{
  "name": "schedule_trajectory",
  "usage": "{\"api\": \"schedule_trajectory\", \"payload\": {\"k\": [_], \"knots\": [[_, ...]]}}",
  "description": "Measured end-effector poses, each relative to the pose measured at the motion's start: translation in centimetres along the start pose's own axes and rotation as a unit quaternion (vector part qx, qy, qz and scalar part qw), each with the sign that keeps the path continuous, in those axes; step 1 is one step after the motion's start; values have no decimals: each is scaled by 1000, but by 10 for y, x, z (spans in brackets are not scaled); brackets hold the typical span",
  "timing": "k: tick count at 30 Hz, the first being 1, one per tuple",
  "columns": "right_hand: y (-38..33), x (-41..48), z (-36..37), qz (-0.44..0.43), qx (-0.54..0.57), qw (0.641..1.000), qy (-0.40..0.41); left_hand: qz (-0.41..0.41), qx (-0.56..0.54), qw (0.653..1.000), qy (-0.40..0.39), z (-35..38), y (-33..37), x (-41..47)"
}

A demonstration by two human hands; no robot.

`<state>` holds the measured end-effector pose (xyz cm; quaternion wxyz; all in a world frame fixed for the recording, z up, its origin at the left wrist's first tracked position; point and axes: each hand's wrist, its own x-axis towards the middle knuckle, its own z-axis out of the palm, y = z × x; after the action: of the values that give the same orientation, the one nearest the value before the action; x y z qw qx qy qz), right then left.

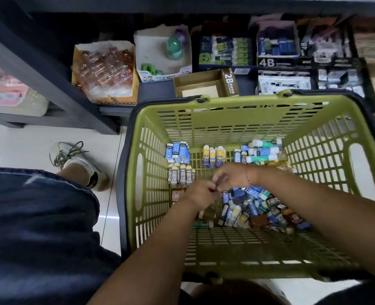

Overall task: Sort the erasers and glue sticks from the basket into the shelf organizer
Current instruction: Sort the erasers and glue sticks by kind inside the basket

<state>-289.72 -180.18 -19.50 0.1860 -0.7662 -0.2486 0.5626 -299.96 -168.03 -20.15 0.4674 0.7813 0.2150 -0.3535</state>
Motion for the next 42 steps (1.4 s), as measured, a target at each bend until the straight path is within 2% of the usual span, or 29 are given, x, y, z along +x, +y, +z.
{"api": "schedule_trajectory", "payload": {"k": [3, 7, 10, 13, 18, 22, 28, 32, 35, 38, 42], "knots": [[14, -20, 7, 25, -154, 986, -64, 0, 119, 988, -94, 20, 0, 0], [16, -24, 17, -2, -277, 958, -81, -26, 121, 983, -136, 29, 8, 1], [18, -25, 16, 12, -323, 942, -87, -31, 105, 984, -140, 35, 14, 5], [24, -27, 12, 18, -339, 936, -93, -35, 92, 985, -140, 42, 19, 6], [34, -30, 6, 17, -304, 949, -87, -50, 82, 989, -113, 50, 17, 10], [32, -35, 0, 23, -302, 947, -106, -71, 119, 984, -116, 52, 17, 9], [25, -38, 10, 38, -357, 923, -138, -74, 115, 979, -154, 53, 16, 8], [27, -36, 20, 27, -398, 909, -119, -62, 122, 975, -176, 33, 10, 10], [27, -36, 18, 29, -390, 912, -120, -69, 59, 979, -183, 18, -2, 8], [24, -36, 14, 46, -342, 928, -139, -104, -87, 976, -171, 9, -10, 4], [17, -34, 19, 37, -293, 941, -163, -135, -279, 943, -124, -3, -15, 1]]}}
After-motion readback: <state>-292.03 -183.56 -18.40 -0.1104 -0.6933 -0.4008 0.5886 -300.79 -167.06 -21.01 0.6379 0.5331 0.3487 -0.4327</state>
